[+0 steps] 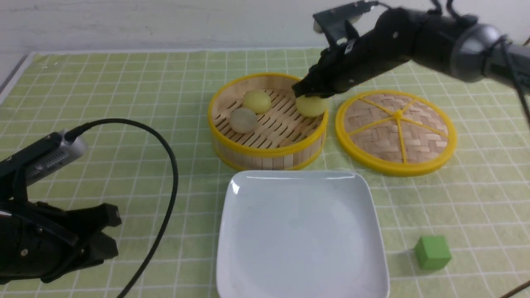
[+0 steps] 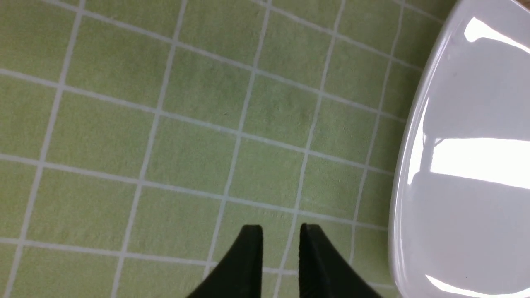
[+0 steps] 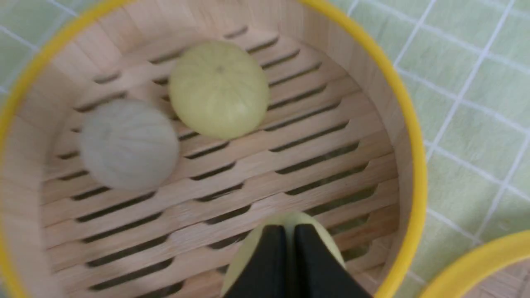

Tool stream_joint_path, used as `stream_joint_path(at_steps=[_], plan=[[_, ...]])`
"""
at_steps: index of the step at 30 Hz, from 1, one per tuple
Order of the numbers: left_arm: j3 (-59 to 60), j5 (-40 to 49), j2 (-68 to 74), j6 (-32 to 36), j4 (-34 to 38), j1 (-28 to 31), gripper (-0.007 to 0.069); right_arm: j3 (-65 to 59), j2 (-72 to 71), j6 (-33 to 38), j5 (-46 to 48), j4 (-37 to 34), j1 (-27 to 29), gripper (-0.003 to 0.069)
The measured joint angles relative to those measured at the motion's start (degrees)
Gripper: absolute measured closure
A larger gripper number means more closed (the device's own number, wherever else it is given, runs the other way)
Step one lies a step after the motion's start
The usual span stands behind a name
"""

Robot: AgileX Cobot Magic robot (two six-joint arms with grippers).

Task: Put the steamed buns into the plate on the green tablecloth.
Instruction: 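Move the steamed bun from the bamboo steamer onto the white plate with the right gripper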

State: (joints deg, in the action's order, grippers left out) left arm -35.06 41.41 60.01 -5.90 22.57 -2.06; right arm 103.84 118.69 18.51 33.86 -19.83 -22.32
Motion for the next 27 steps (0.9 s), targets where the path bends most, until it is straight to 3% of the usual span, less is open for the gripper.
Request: stream_joint_path(at_steps=[5,10,13,19,24,25,27], plan=[[0.0,0.49,0.0,0.01,-0.62,0.0,0.0453,-0.07,-14.24,-1.18,21.26,0.06,0.0,0.0645],[0.0,0.67,0.0,0.01,-1.07,0.0,0.0446,-4.08,-17.5,-3.85,31.49,-3.28,-1.0,0.0643],[0.0,0.72,0.0,0.01,-1.76,0.0,0.0444,-10.36,-17.31,-4.09,30.02,-4.6,-2.73,0.0639],[0.0,0.38,0.0,0.01,-2.32,0.0,0.0434,-27.57,-14.57,-4.21,6.45,-4.8,-6.56,0.0582],[0.0,0.05,0.0,0.01,-2.37,0.0,0.0427,-31.88,-10.65,-4.26,-3.29,-4.78,-6.7,0.041],[0.0,0.04,0.0,0.01,-2.37,0.0,0.0426,-32.0,-10.17,-4.38,-3.48,-4.78,-6.64,0.0323],[0.0,-0.02,0.0,0.01,-2.37,0.0,0.0425,-31.0,-10.63,-4.43,-0.52,-4.49,-6.56,0.0217]])
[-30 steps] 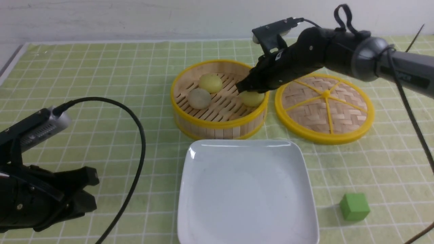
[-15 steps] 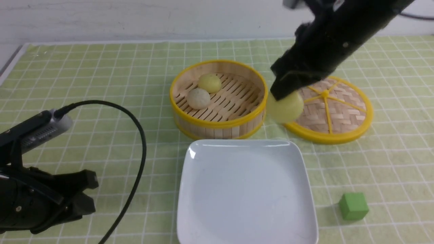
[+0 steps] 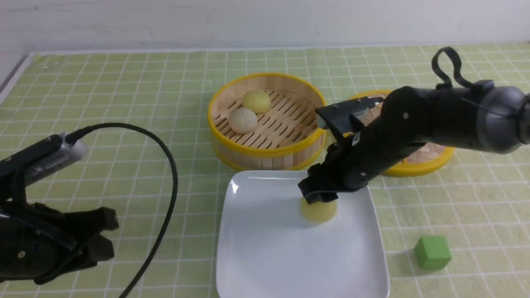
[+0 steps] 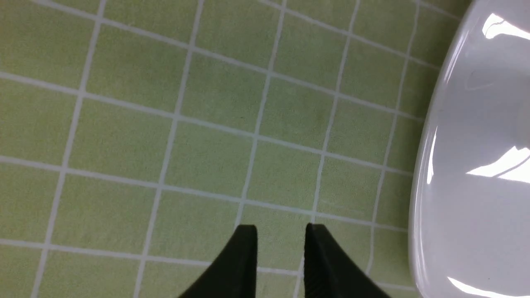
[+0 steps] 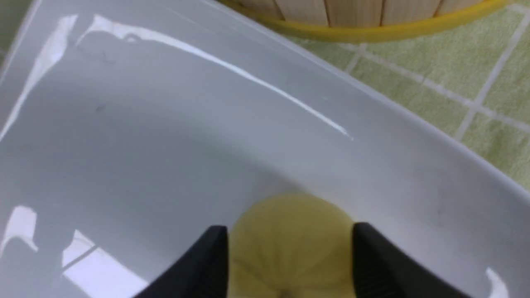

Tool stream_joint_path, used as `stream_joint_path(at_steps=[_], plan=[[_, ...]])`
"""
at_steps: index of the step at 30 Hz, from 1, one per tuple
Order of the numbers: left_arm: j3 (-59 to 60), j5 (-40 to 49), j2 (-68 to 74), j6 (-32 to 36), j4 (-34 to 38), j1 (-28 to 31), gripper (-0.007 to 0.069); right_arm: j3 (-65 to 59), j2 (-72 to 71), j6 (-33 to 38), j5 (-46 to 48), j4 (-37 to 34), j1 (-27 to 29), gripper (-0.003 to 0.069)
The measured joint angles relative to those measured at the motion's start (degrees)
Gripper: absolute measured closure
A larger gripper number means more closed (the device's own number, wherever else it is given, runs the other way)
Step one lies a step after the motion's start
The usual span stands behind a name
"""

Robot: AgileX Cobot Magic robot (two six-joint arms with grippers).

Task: Put the steamed buns into the plate on the green tablecloth.
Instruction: 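Move the steamed bun from the bamboo steamer onto the white plate with the right gripper, then reach into the bamboo steamer and grasp a bun with the left gripper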

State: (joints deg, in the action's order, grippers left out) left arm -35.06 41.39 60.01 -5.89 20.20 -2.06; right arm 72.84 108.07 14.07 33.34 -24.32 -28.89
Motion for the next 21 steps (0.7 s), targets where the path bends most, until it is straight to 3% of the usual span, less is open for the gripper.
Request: stream_joint_path(at_steps=[5,8,13,15,16,17,21], plan=[[0.0,-0.91,0.0,0.0,0.05,0.0,0.0423,6.78,-4.25,-0.54,13.91,2.69,1.91,0.0099],[0.0,-1.08,0.0,0.06,0.05,0.0,0.0423,12.26,-9.09,-2.65,23.56,5.44,4.0,0.0148],[0.0,-1.2,0.0,0.21,-0.87,0.0,0.0418,14.68,-18.3,-3.9,35.65,10.0,7.02,0.0424],[0.0,-1.2,0.0,0.21,-1.59,0.0,0.0418,12.3,-23.09,-3.9,36.71,12.19,8.18,0.059],[0.0,-1.2,0.06,0.21,-1.66,0.0,0.0418,12.3,-23.09,-3.9,36.71,12.19,8.18,0.059],[-0.21,-1.2,0.31,0.21,-2.05,0.0,0.0425,9.23,-26.6,-3.9,37.03,13.77,8.66,0.0656],[-5.41,1.59,4.87,0.85,-2.03,0.0,0.0534,-1.46,-36.46,-4.09,37.52,15.89,9.67,0.0673]])
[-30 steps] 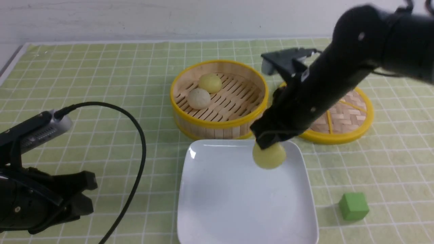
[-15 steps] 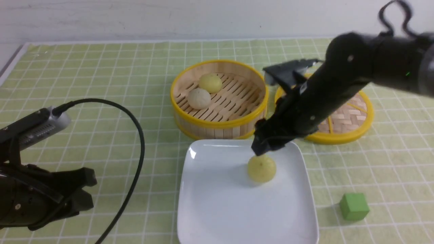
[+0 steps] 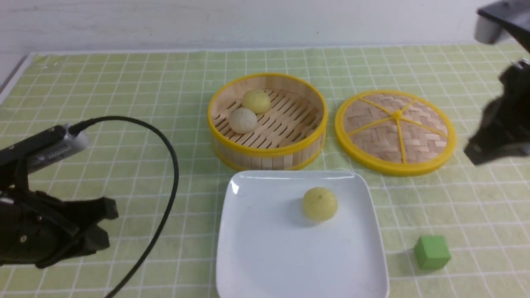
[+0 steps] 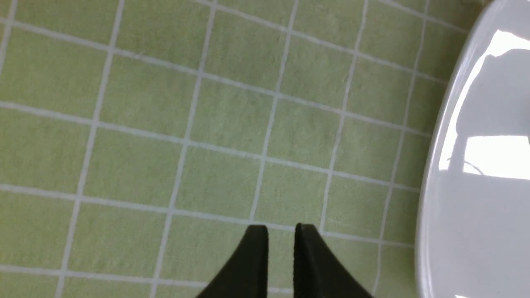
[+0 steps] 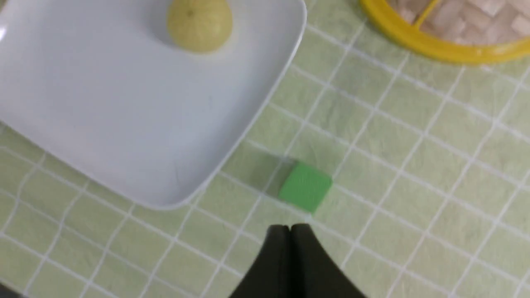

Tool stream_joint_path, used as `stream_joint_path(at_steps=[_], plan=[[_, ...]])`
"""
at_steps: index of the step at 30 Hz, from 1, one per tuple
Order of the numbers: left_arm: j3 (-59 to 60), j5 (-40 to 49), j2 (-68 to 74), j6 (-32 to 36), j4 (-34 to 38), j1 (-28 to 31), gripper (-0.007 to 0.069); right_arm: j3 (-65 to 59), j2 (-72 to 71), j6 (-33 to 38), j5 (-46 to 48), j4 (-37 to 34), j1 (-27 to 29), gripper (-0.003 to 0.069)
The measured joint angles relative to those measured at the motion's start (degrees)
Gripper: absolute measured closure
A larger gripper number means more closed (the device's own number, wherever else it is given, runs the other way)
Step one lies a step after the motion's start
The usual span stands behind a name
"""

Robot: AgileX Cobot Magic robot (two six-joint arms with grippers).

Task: Put the steamed buns into the plate on the green tablecloth.
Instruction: 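Reach into the bamboo steamer and grasp a bun with the left gripper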

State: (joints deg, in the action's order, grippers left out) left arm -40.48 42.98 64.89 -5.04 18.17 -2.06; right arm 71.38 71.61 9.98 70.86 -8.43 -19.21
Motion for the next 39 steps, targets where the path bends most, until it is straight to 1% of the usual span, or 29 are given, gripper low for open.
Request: stream_joint_path(at_steps=[2,4,7,10,12,14,16,17,18,19,20,21,24,26,28,32,34,35,36,37,38,39], plan=[[-5.02,3.0,3.51,1.96,0.6,-0.05,0.0597,-5.53,-4.75,-0.02,0.06,0.41,0.17,0.0673],[-10.57,5.01,7.04,3.74,1.76,-0.63,0.062,-11.82,-9.96,-0.02,-1.38,0.38,0.17,0.0673],[-18.67,5.2,13.81,5.04,4.06,-4.12,0.0622,-20.88,-16.83,-0.07,-7.77,0.38,0.17,0.0673],[-27.1,5.29,20.21,5.04,4.09,-9.74,0.0617,-27.79,-21.33,-0.07,-13.78,0.38,0.17,0.0673],[-35.91,5.64,27.97,3.8,2.21,-14.56,0.0586,-32.26,-23.71,-0.09,-18.17,0.38,0.17,0.067],[-41.42,5.96,32.29,1.87,0.47,-16.62,0.0548,-34.34,-24.54,-0.21,-20.28,0.38,0.17,0.0668],[-51.26,7.3,39.03,-2.04,-2.66,-18.69,0.0479,-35.44,-24.81,-0.27,-21.5,0.01,0.25,0.0665],[-54.53,7.92,41.48,-3.41,-3.72,-19.01,0.0449,-35.58,-24.81,-0.27,-21.82,-0.1,0.29,0.0664],[-55.36,8.11,42.06,-3.7,-3.94,-19.06,0.0441,-35.59,-24.81,-0.27,-21.91,-0.24,0.3,0.0664],[-63.38,10.24,47.93,-5.79,-5.95,-19.36,0.0362,-35.66,-24.85,-0.27,-22.92,-0.91,0.43,0.0663],[-66.37,11.01,50.18,-6.28,-6.57,-19.36,0.0333,-35.66,-24.85,-0.27,-23.16,-1.12,0.43,0.0662],[-67.13,11.18,51.27,-6.42,-6.72,-19.41,0.0319,-35.66,-24.85,-0.27,-23.32,-1.2,0.43,0.0662],[-76.7,13.77,58.68,-6.89,-8.84,-19.4,0.0243,-35.66,-24.85,-0.27,-24.23,-1.94,0.43,0.0659],[-81.95,15.29,62.99,-7.01,-9.59,-19.4,0.0222,-35.66,-24.85,-0.27,-24.47,-2.38,0.43,0.0657],[-84.24,16.12,65.92,-7.05,-9.94,-19.4,0.0217,-35.7,-24.85,-0.27,-24.99,-2.45,0.43,0.0655],[-85.46,16.64,68.61,-6.86,-12.41,-19.4,0.0228,-35.7,-24.85,-0.34,-25.34,-2.58,0.43,0.0652],[-85.58,16.85,70.12,-7.39,-14.82,-19.4,0.026,-35.7,-24.85,-0.34,-25.4,-2.58,0.43,0.0648],[-85.57,16.84,70.12,-7.48,-14.95,-19.4,0.0264,-35.7,-24.85,-0.34,-25.4,-2.58,0.43,0.0648],[-85.7,16.98,70.6,-8.67,-15.73,-19.4,0.0321,-35.7,-24.85,-0.34,-25.4,-2.58,0.43,0.0646],[-85.71,17.24,70.67,-9.02,-15.92,-19.4,0.0338,-35.7,-24.85,-0.34,-25.4,-2.58,0.43,0.0645],[-86.02,18.31,70.65,-9.85,-15.99,-19.4,0.0413,-35.7,-24.85,-0.34,-25.4,-2.58,0.43,0.0644],[-86.27,19.15,70.58,-10.02,-15.99,-19.4,0.0463,-35.7,-24.85,-0.34,-25.4,-2.58,0.43,0.0643]])
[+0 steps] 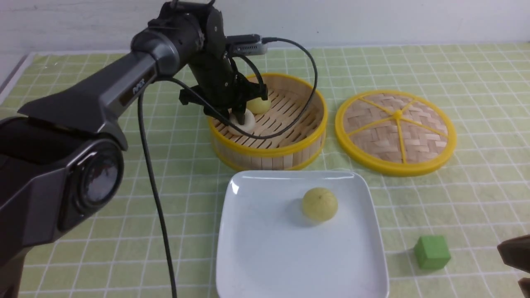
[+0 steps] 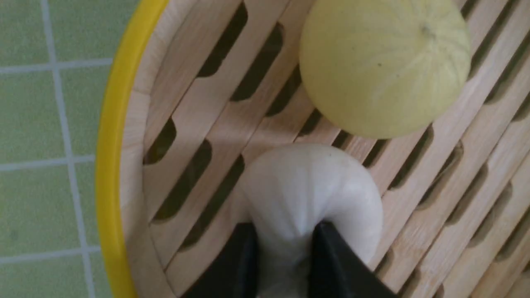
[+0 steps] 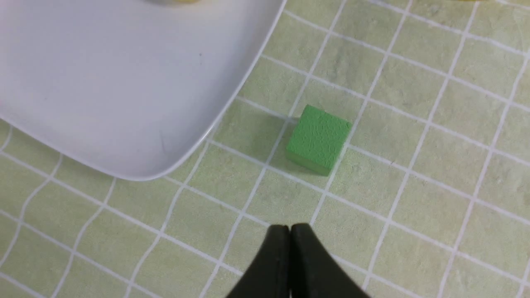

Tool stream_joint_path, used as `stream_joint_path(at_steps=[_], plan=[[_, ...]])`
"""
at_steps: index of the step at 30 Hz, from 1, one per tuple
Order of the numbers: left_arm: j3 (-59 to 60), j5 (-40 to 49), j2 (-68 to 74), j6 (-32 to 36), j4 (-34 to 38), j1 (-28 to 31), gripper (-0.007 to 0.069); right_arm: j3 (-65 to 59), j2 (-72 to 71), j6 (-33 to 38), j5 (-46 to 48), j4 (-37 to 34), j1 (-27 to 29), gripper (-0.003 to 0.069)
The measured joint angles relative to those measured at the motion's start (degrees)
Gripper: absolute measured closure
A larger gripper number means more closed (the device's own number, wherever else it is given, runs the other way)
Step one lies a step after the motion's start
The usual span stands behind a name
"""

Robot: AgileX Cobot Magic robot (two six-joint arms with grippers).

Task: Put the steamed buns into the plate on the green tablecloth.
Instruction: 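Reach into the bamboo steamer and grasp a bun with the left gripper, then carry the bun from the bamboo steamer to the plate with the left gripper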

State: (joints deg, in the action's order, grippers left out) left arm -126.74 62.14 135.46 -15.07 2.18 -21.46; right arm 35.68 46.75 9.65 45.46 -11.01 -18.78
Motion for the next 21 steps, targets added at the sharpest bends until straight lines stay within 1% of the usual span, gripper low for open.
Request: stream_joint_path(at_steps=[2,4,6,8,12,15,16,20,21], plan=[[-1.29,2.95,-0.69,0.9,0.78,0.0,0.0571,0.0,0.0,0.0,0.05,0.0,0.0,0.064],[-3.02,7.04,-2.11,3.13,2.32,0.0,0.0596,0.0,0.0,0.0,0.11,0.0,0.0,0.0636],[-4.16,8.02,-3.99,4.92,3.2,0.0,0.0598,0.0,0.0,0.0,0.1,0.0,0.0,0.0634],[-5.5,8.6,-9.22,7.31,5.16,0.0,0.0599,0.0,0.0,0.0,0.18,-0.04,0.0,0.0631],[-3.72,8.65,-15.67,7.68,6.78,-0.49,0.0599,0.0,0.0,0.0,0.24,-0.04,0.0,0.0624],[6.74,8.72,-20.56,6.67,7.26,-3.47,0.0599,0.0,0.0,0.0,0.24,-0.04,0.0,0.0619],[6.74,8.72,-20.66,6.67,7.26,-3.47,0.0599,0.0,0.0,0.0,0.24,-0.04,0.0,0.0619],[21.01,8.72,-19.7,6.23,6.68,-9.62,0.0592,0.0,0.0,-0.12,0.33,-0.04,0.0,0.0612],[21.91,8.72,-19.56,6.14,6.55,-10.08,0.0592,0.0,0.0,-0.12,0.33,-0.04,0.0,0.0612]])
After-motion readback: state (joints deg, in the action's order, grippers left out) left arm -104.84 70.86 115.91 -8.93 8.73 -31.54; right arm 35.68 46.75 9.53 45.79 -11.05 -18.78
